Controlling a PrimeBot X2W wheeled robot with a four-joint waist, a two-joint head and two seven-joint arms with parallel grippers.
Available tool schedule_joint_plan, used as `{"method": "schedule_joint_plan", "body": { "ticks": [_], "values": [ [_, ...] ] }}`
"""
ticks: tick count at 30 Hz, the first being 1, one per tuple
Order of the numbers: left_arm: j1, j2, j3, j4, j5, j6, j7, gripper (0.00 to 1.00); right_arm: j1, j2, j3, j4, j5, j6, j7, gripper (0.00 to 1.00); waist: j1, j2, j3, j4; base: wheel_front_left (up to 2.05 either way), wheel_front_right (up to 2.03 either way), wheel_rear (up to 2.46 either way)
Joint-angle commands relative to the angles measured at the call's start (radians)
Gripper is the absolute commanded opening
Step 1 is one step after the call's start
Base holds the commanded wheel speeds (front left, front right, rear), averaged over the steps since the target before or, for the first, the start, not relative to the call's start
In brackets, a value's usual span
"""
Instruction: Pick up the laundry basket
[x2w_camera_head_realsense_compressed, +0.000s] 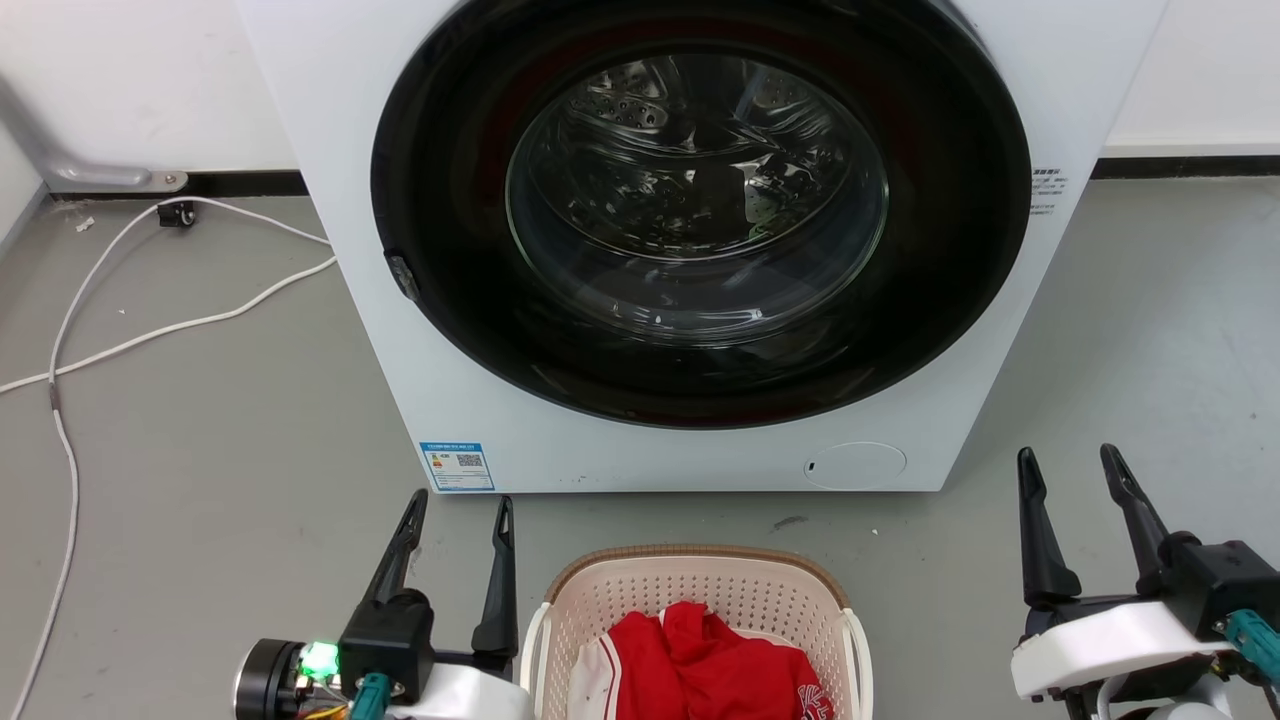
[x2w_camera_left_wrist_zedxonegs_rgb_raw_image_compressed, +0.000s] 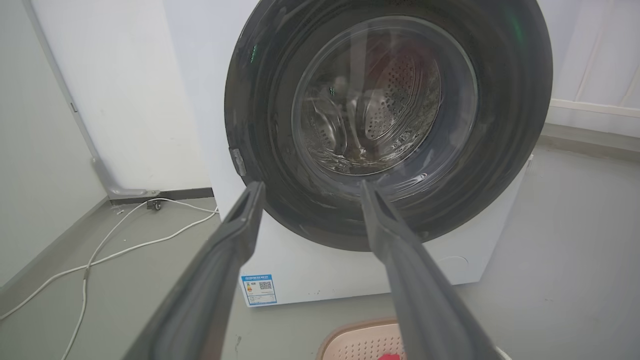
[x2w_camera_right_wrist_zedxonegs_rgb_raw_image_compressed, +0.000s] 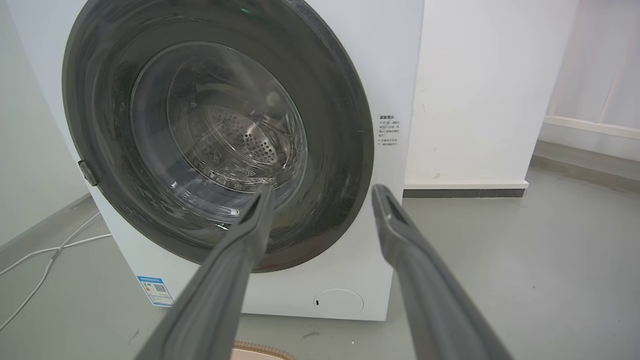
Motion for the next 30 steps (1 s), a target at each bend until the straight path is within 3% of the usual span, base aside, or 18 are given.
{"method": "schedule_joint_plan", "body": {
  "ticks": [1,6,10,21,30],
  "values": [
    [-0.021,0.011,-0.013,-0.002,0.023,0.011,-0.008,1.00,0.000,-0.004,0.003,0.002,-0.003,0.000,-0.010,1.00,0.0000,0.0000,0.000,-0.001,0.00,0.00,0.00],
    [-0.022,0.023,-0.040,-0.002,0.043,0.036,-0.019,1.00,-0.002,-0.005,0.011,0.008,-0.036,0.000,-0.021,1.00,0.0000,0.0000,0.000,-0.004,0.00,0.00,0.00],
    [-0.008,0.017,-0.041,-0.001,0.029,0.026,-0.028,1.00,0.002,-0.005,0.008,0.015,-0.060,0.000,-0.030,1.00,0.0000,0.0000,0.000,-0.004,0.00,0.00,0.00],
    [0.035,-0.042,0.045,-0.016,0.055,-0.094,-0.048,1.00,0.004,-0.005,-0.002,0.037,-0.060,0.000,-0.051,1.00,0.0000,0.0000,-0.004,-0.005,0.00,0.00,0.00],
    [0.051,-0.076,0.082,-0.011,0.147,-0.153,-0.063,1.00,0.001,-0.005,-0.004,0.044,-0.096,0.000,-0.064,1.00,0.0000,0.0000,-0.005,-0.007,0.00,0.00,0.00]
  ]
}}
